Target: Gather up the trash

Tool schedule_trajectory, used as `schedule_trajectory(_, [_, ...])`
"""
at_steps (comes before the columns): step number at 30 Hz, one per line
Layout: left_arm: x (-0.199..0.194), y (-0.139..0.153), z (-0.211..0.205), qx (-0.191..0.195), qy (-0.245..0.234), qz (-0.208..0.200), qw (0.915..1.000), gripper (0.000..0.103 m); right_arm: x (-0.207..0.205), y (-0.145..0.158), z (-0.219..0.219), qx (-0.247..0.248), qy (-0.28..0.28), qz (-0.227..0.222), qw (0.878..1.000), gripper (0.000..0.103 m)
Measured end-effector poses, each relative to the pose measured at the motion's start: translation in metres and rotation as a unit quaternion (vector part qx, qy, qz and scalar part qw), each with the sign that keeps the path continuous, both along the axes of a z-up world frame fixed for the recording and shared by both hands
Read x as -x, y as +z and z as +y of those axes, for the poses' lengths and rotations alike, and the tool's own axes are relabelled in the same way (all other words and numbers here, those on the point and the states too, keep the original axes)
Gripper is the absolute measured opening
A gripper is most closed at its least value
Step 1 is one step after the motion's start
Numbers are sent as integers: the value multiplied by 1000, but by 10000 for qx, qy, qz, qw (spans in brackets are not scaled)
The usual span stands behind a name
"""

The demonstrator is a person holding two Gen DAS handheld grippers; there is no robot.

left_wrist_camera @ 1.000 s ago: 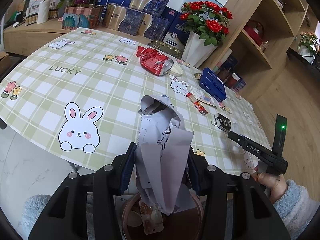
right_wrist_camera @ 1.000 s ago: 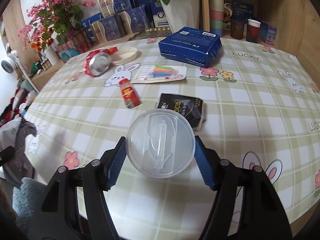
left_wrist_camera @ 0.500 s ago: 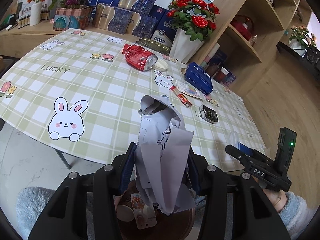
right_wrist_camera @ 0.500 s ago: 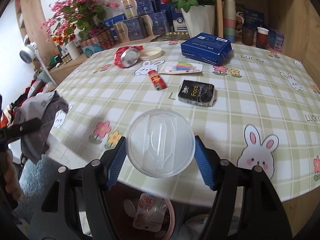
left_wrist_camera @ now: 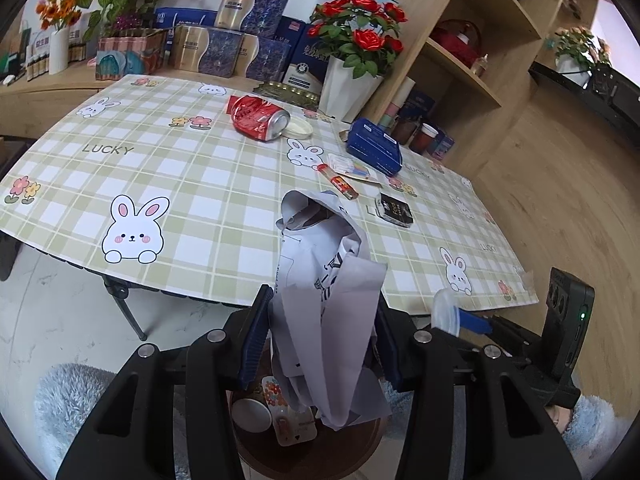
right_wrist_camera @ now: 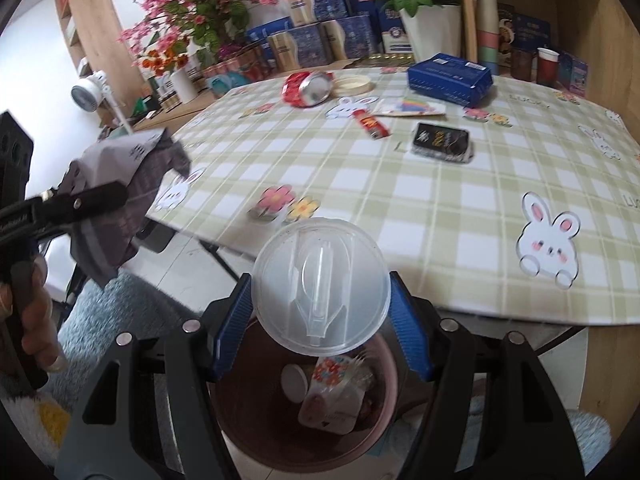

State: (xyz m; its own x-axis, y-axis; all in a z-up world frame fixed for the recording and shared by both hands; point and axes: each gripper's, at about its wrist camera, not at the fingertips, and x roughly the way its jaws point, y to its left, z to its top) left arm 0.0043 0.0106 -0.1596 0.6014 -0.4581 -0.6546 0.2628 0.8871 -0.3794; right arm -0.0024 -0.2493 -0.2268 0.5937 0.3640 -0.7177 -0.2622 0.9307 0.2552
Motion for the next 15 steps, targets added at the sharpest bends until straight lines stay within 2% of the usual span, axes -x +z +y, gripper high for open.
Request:
schedule_trajectory(8, [14, 3, 2, 30, 14, -69, 10000, 47, 17, -24, 31, 233, 510, 382, 9977, 67])
schedule_trajectory(15, [14, 0, 1, -25, -2, -52, 10000, 47, 3, -56, 48, 423, 754, 941, 9918, 67])
